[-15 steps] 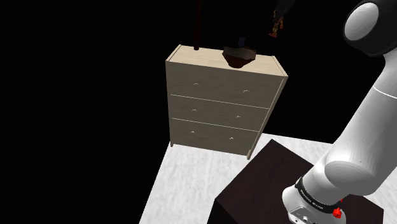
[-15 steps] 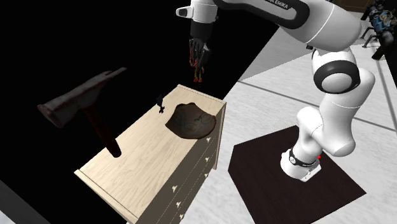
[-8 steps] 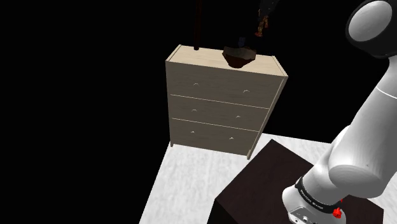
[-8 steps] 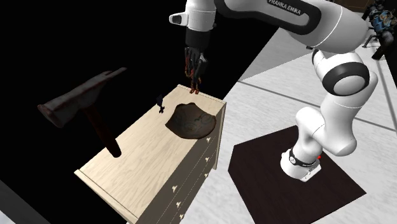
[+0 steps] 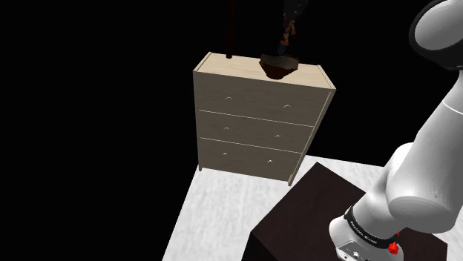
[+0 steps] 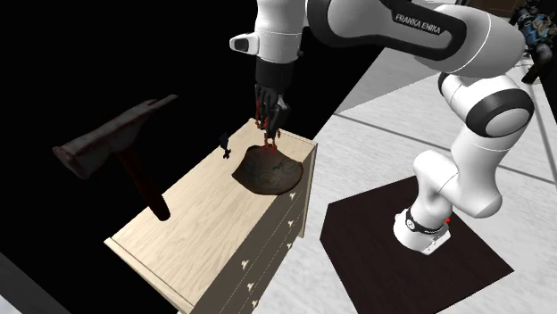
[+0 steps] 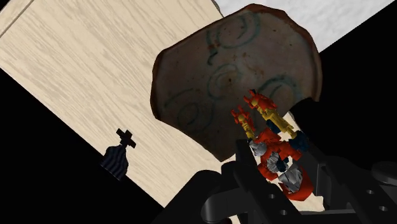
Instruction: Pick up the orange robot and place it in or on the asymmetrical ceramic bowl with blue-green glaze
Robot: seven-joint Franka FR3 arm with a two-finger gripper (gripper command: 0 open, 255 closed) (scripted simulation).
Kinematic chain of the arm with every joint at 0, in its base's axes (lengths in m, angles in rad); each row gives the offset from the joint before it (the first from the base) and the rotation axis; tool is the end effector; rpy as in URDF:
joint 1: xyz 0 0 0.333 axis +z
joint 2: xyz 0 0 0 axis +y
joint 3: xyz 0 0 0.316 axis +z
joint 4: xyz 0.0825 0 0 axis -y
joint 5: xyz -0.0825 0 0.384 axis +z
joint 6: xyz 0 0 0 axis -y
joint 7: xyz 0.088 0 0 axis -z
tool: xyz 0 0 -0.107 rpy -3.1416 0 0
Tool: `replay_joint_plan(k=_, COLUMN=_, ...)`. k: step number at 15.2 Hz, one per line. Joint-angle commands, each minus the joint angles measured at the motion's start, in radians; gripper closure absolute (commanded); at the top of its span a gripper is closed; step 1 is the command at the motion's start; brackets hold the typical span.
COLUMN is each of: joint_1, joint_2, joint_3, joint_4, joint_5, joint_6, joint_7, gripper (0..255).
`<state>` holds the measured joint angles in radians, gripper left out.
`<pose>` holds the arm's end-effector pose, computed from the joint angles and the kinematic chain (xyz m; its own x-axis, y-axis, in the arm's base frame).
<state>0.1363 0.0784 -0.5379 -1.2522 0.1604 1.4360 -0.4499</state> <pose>0.5241 -0.1843 0.7224 0.9848 0.0776 0.1553 0.0867 -0.9948 -0.0527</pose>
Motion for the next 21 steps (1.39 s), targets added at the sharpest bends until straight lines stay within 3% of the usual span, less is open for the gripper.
replay_joint_plan(k=1, joint_1=0.009, joint_2=-0.019, joint_3=0.005, joint_4=-0.05, joint_5=-0.013, joint_6=0.035, joint_7=0.006, gripper=255)
replay_joint_plan(k=10, joint_1=0.029, joint_2=-0.093, joint_3=0.021, joint_4=-0.261, joint_5=-0.054, joint_6=0.185, joint_7=0.017, gripper=255)
replay_joint_plan(k=17, joint_1=0.029, joint_2=-0.093, joint_3=0.021, joint_4=-0.261, joint_5=-0.054, joint_6=0.185, joint_7=0.017, gripper=255)
replay_joint_plan(k=18, joint_1=0.029, joint_2=-0.093, joint_3=0.021, joint_4=-0.261, joint_5=-0.054, joint_6=0.185, joint_7=0.017, gripper=0)
replay_joint_plan(k=21, joint_1=0.029, joint_2=-0.093, joint_3=0.021, joint_4=-0.261, joint_5=-0.054, joint_6=0.185, joint_7=0.017, gripper=0)
